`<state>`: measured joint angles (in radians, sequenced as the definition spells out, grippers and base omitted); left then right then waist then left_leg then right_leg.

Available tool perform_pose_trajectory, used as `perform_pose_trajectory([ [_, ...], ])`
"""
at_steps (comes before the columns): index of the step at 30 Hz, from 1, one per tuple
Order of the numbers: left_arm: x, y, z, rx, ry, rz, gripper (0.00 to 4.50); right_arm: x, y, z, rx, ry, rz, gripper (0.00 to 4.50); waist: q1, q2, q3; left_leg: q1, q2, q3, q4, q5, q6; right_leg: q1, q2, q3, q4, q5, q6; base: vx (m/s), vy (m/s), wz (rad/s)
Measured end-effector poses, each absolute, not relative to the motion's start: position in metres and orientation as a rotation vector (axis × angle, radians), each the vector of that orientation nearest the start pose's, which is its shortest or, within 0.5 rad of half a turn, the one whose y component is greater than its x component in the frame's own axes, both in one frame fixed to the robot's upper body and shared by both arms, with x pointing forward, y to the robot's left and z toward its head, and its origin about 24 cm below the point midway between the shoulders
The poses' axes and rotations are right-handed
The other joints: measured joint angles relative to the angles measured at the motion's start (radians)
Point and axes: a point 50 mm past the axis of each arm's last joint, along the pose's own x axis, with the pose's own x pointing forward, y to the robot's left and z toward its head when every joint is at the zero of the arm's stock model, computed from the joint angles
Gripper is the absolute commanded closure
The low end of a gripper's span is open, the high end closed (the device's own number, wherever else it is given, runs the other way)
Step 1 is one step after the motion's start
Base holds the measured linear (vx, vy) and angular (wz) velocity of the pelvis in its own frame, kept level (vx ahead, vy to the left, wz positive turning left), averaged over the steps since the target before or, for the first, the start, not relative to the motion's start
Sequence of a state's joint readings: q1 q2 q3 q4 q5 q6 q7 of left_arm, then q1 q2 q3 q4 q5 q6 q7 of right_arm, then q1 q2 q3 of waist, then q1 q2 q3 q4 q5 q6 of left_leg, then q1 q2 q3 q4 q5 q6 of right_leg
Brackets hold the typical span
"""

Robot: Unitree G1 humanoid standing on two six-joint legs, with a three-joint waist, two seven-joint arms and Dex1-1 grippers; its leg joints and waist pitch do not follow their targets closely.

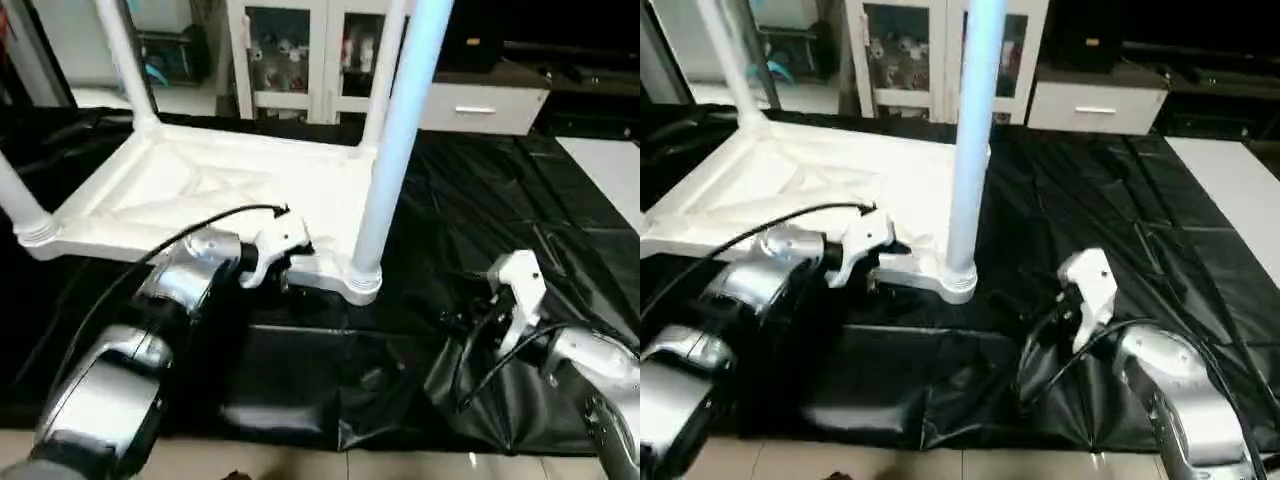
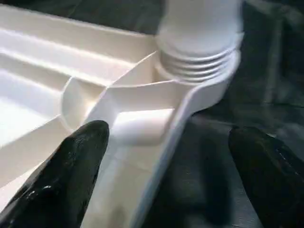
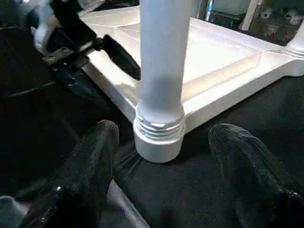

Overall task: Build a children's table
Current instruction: Rotate table base

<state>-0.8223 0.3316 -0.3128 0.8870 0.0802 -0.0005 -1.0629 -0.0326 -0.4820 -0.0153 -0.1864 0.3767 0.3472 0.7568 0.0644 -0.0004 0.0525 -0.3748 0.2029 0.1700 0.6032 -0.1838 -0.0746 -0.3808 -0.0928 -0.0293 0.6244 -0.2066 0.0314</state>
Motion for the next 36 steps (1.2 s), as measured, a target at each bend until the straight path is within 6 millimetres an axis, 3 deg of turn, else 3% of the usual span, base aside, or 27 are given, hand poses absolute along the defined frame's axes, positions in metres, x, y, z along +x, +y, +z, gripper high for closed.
perform_pose_trajectory([
  [4, 0.357, 0.13, 0.069, 0.557, 0.468, -1.205, 0.18, 0.237, -0.189, 0.077, -0.072, 0.205, 0.848, 1.18, 0.007, 0.003, -0.001, -0.01, 0.001, 0.0, 0.0, 0.003, 0.008, -0.005, 0.0, -0.003, -0.005, -0.001, -0.001, 0.0, 0.0, 0.0],
  [9, 0.355, 0.139, 0.062, 0.589, 0.545, -1.226, 0.7, 0.228, -0.192, 0.069, -0.077, 0.256, 0.875, 1.18, 0.021, 0.005, 0.0, -0.01, 0.001, 0.001, 0.0, 0.001, 0.007, -0.004, 0.0, -0.003, -0.008, -0.001, -0.001, 0.0, 0.0, 0.0],
  [14, 0.365, 0.136, 0.074, 0.627, 0.503, -1.191, 1.18, 0.227, -0.191, 0.072, -0.089, 0.244, 0.885, 1.18, 0.031, 0.006, 0.0, -0.008, 0.001, 0.002, 0.0, 0.001, 0.005, -0.001, -0.002, -0.005, -0.008, 0.001, -0.004, 0.0, 0.0, 0.0],
  [24, 0.363, 0.127, 0.071, 0.632, 0.502, -1.265, 2.05, 0.226, -0.185, 0.069, -0.103, 0.265, 0.944, 1.18, 0.029, 0.014, 0.0, -0.008, 0.002, 0.002, 0.0, 0.002, 0.006, -0.001, -0.001, -0.005, -0.009, 0.002, -0.006, 0.0, 0.0, 0.0],
  [27, 0.363, 0.127, 0.072, 0.647, 0.503, -1.273, 2.14, 0.228, -0.183, 0.072, -0.117, 0.255, 0.955, 1.18, 0.027, 0.022, -0.001, -0.009, 0.002, 0.002, 0.0, 0.002, 0.006, -0.001, -0.001, -0.005, -0.01, 0.002, -0.006, 0.0, 0.0, 0.0],
  [29, 0.365, 0.125, 0.075, 0.657, 0.493, -1.279, 2.42, 0.228, -0.183, 0.071, -0.118, 0.255, 0.959, 1.18, 0.029, 0.026, -0.003, -0.009, 0.002, 0.002, 0.0, 0.002, 0.006, -0.001, -0.001, -0.006, -0.01, 0.002, -0.006, 0.0, 0.0, 0.0],
  [33, 0.366, 0.123, 0.074, 0.712, 0.5, -1.273, 2.86, 0.228, -0.18, 0.071, -0.125, 0.253, 0.971, 1.18, 0.028, 0.05, -0.003, -0.009, 0.001, 0.001, 0.0, 0.002, 0.006, 0.0, -0.002, -0.006, -0.011, 0.003, -0.006, 0.0, 0.0, 0.0],
  [36, 0.367, 0.121, 0.075, 0.761, 0.5, -1.276, 3.06, 0.227, -0.179, 0.07, -0.127, 0.25, 0.976, 1.18, 0.028, 0.059, -0.003, -0.009, 0.002, 0.001, 0.0, 0.002, 0.006, 0.0, -0.001, -0.007, -0.01, 0.003, -0.006, 0.0, 0.0, 0.0],
])
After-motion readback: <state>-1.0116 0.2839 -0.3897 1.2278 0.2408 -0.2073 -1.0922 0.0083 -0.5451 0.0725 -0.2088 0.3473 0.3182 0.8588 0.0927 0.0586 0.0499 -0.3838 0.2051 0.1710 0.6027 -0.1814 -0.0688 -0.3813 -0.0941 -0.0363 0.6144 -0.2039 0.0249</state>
